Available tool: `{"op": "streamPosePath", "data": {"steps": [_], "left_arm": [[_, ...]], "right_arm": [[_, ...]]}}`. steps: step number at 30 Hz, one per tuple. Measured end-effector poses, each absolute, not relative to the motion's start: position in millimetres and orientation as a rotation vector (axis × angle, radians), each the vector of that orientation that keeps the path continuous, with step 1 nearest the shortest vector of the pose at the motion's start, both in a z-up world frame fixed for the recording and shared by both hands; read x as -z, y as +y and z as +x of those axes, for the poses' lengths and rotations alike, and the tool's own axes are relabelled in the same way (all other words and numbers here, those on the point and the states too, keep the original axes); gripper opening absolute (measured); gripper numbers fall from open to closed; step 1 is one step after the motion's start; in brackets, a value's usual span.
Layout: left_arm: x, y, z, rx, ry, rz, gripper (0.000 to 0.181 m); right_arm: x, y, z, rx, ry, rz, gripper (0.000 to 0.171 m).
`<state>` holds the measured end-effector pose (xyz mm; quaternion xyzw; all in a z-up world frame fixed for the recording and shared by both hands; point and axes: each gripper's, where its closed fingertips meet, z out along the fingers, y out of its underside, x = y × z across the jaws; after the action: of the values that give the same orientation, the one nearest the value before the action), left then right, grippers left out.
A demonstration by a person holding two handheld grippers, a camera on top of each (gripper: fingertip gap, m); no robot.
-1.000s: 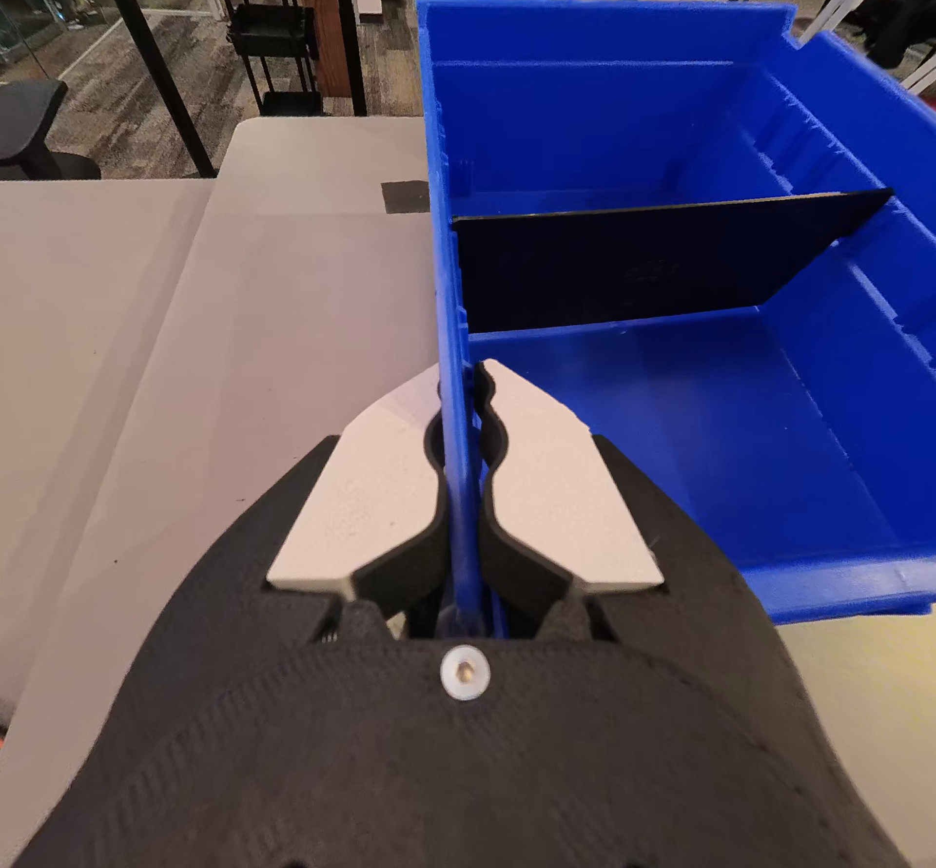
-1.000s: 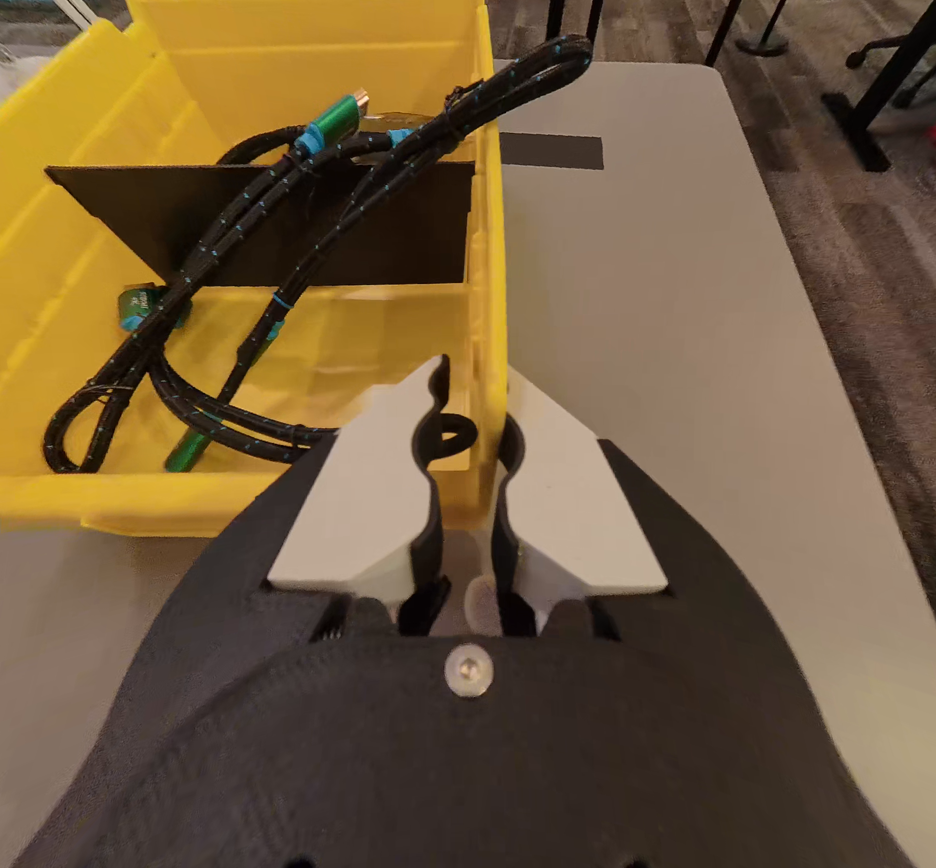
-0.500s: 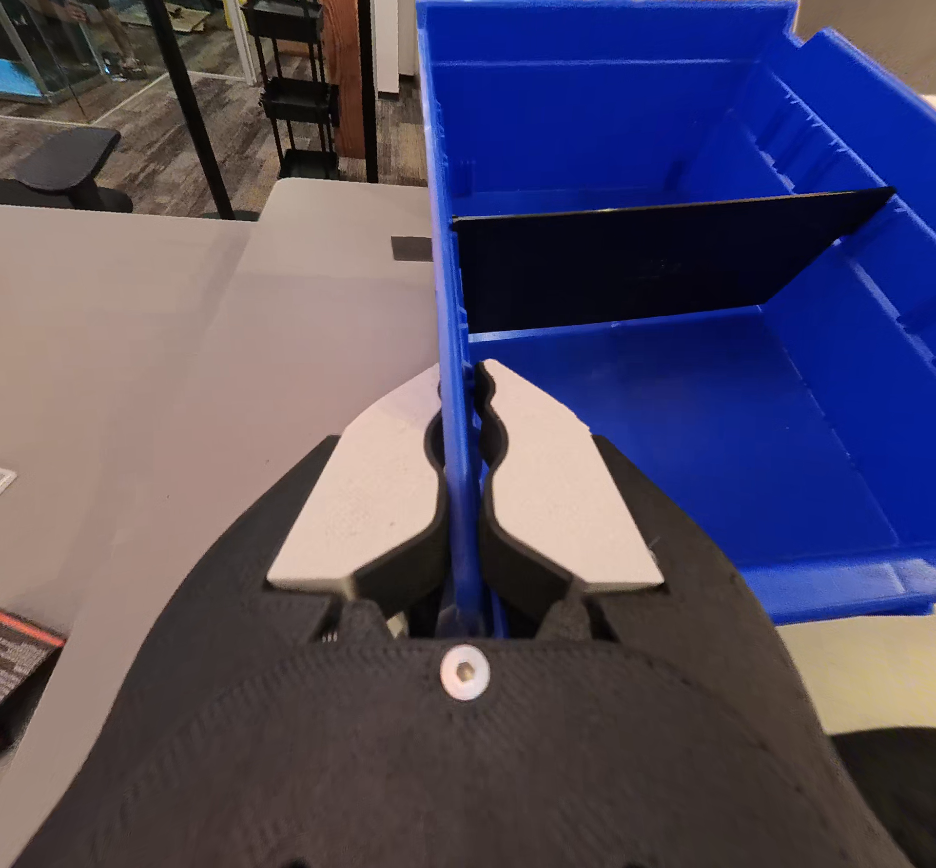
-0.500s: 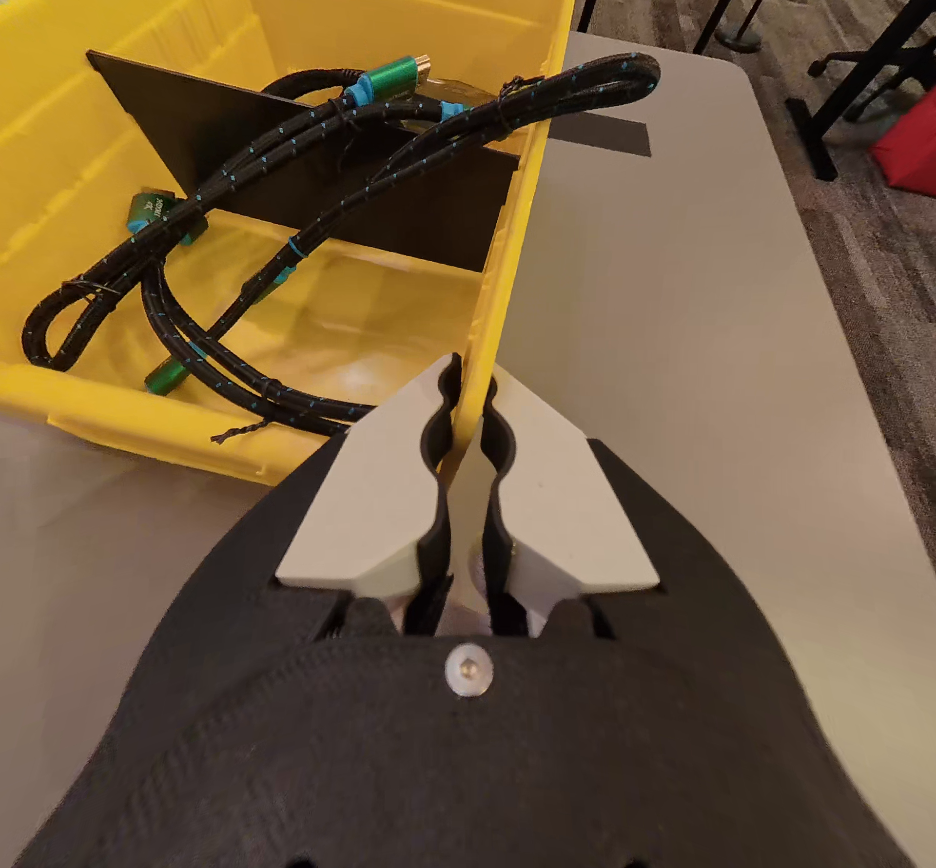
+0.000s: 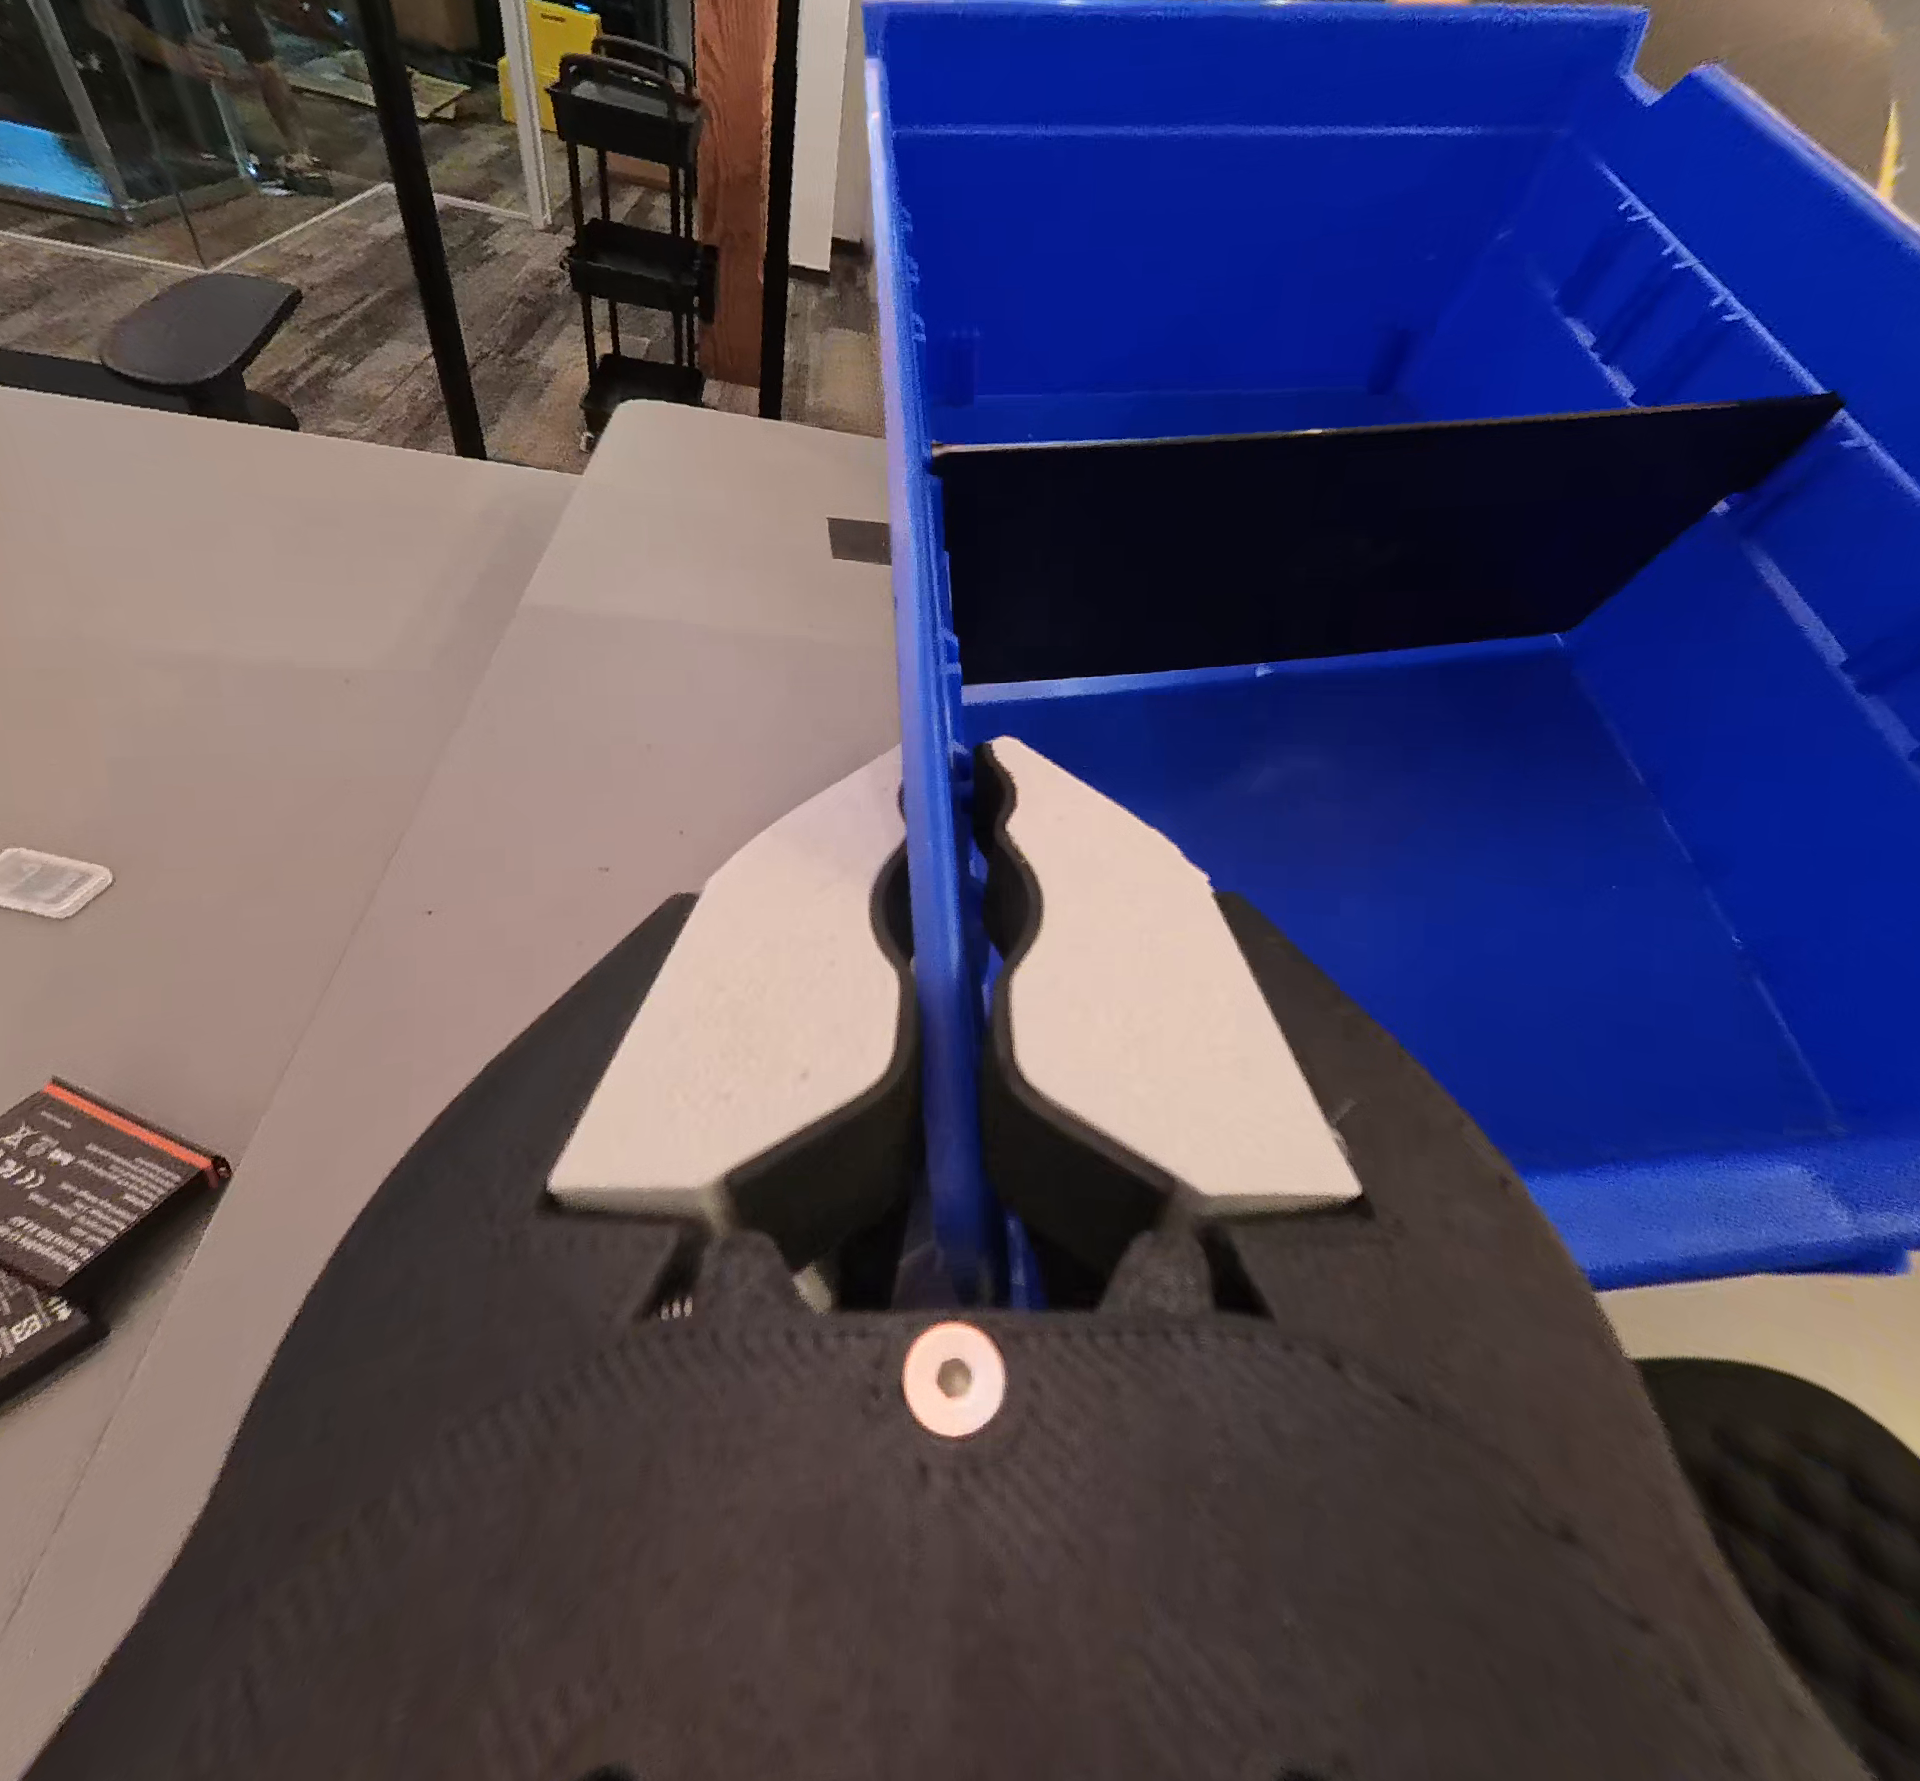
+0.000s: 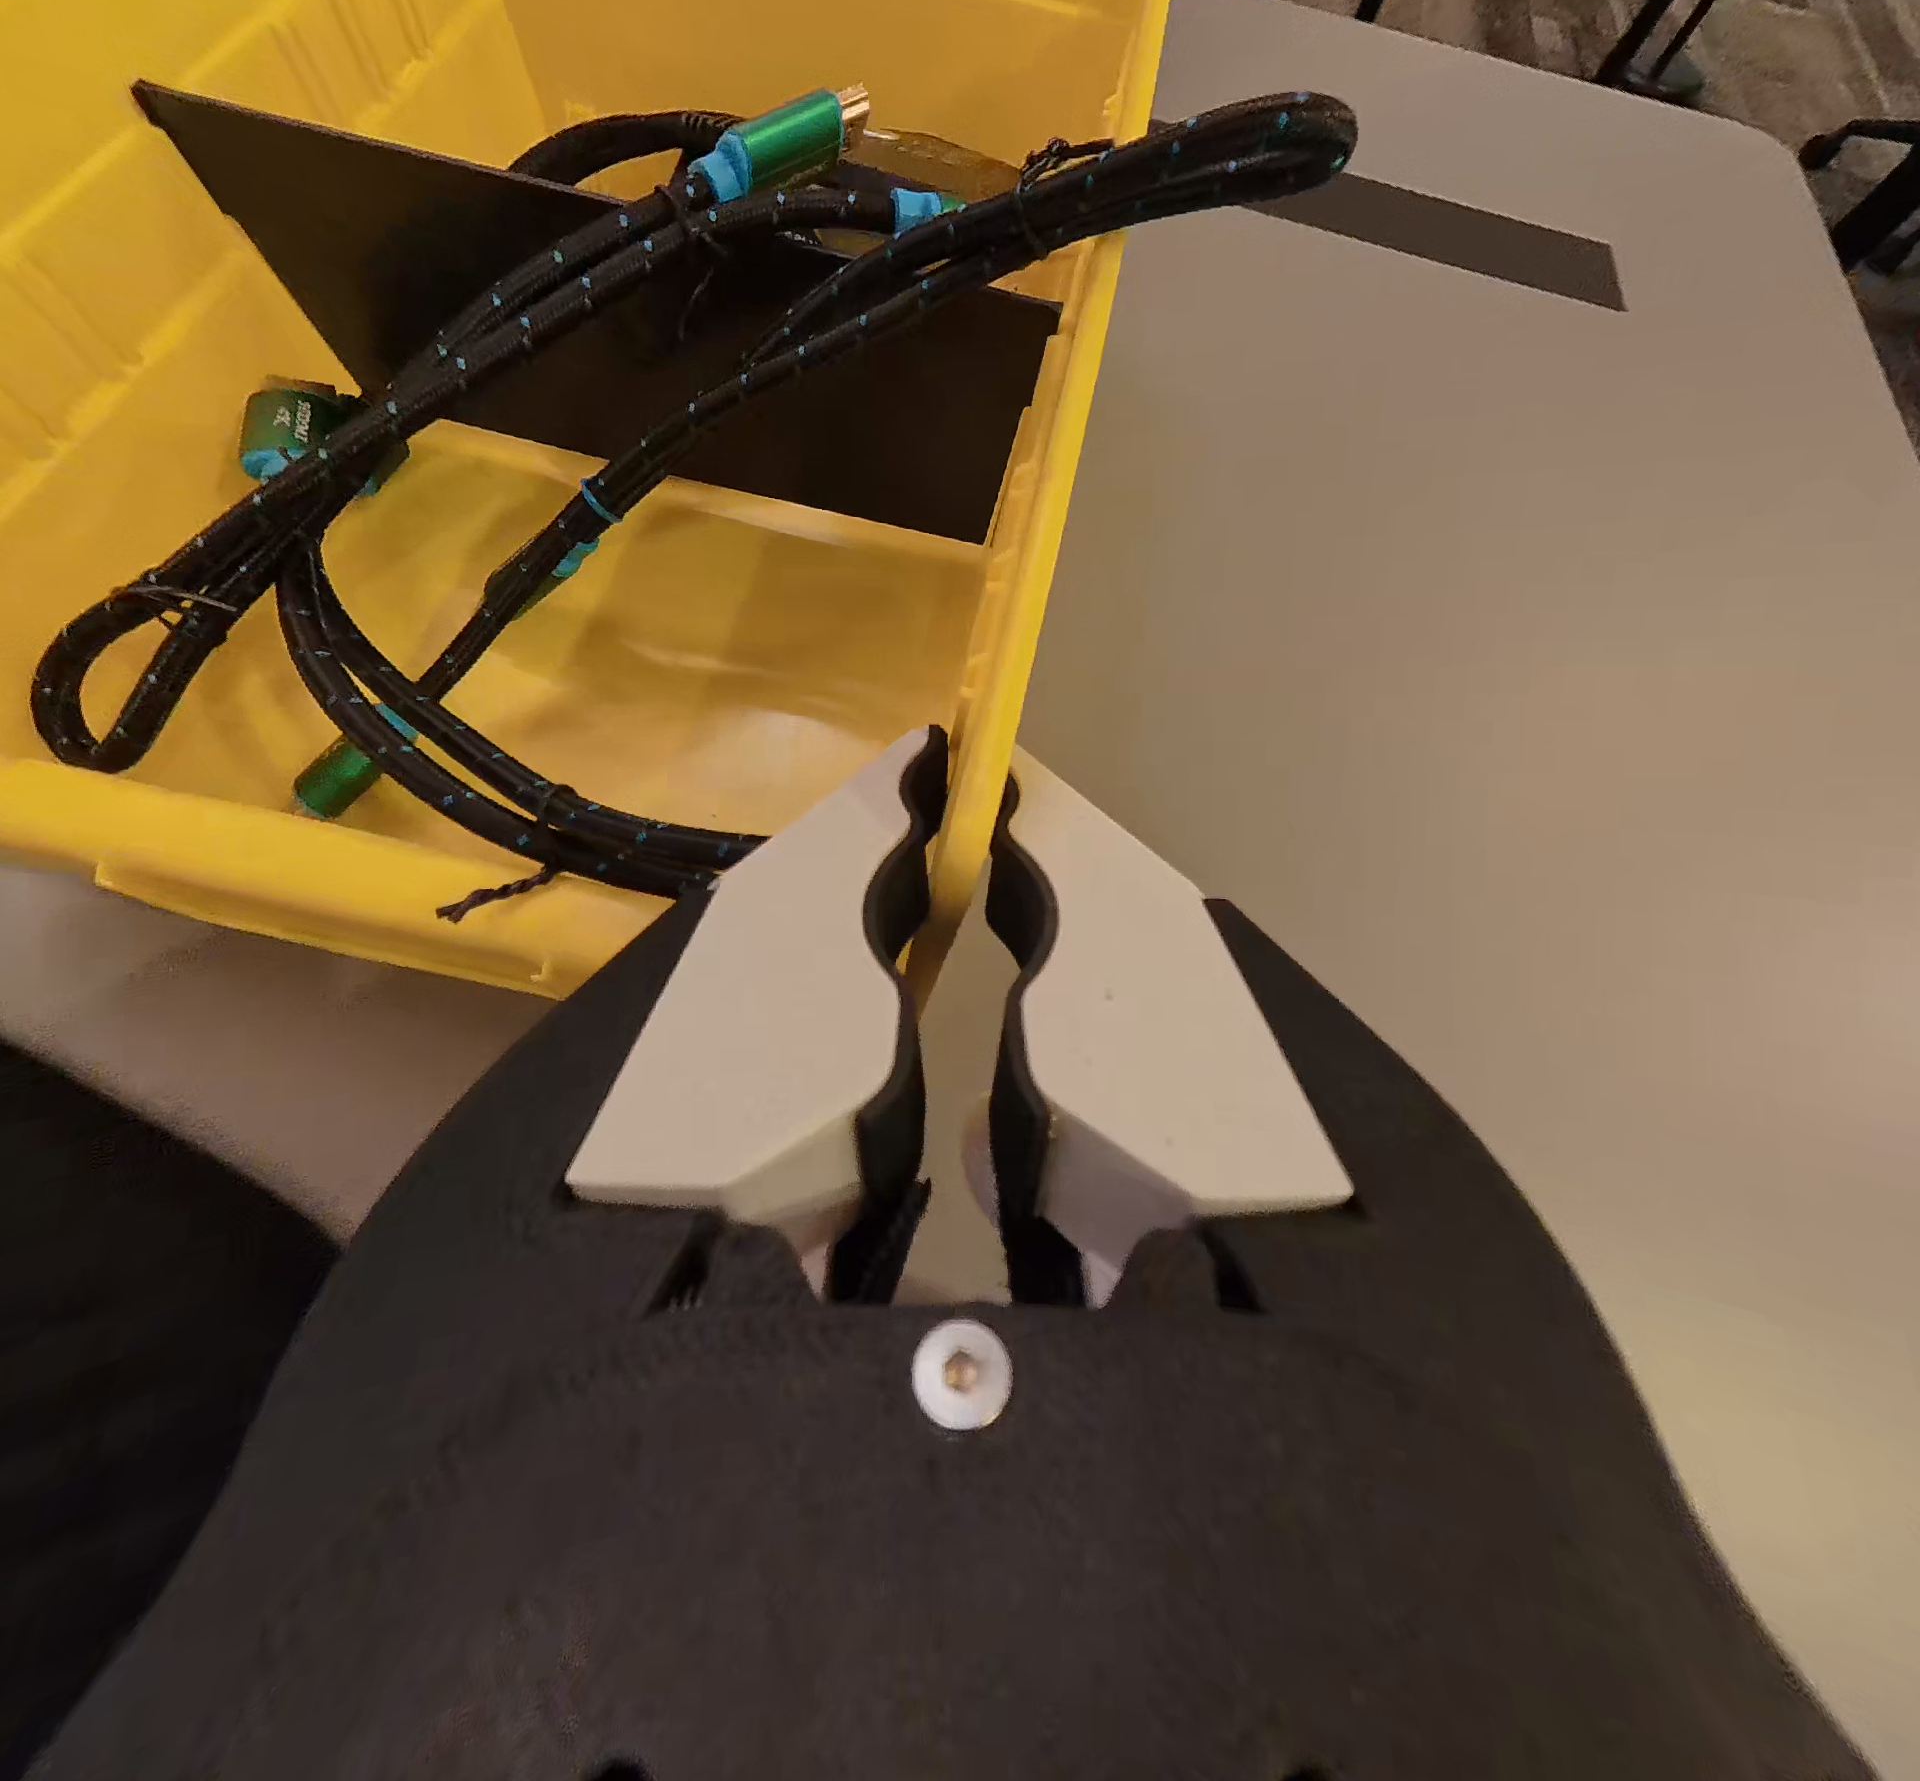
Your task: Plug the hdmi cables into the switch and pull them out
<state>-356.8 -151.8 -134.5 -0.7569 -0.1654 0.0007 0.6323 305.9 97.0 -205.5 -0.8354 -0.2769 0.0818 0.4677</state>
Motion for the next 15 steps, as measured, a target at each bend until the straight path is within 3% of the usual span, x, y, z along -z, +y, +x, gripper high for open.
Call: {"op": "streamPosePath", "data": {"steps": [15], "left_arm": [[133.1,-157.5,-365.6,0.0,-0.416,-1.703,0.007]], "right_arm": [[210.3,39.4,193.7,-0.297,-0.905,-2.031,0.01]]}}
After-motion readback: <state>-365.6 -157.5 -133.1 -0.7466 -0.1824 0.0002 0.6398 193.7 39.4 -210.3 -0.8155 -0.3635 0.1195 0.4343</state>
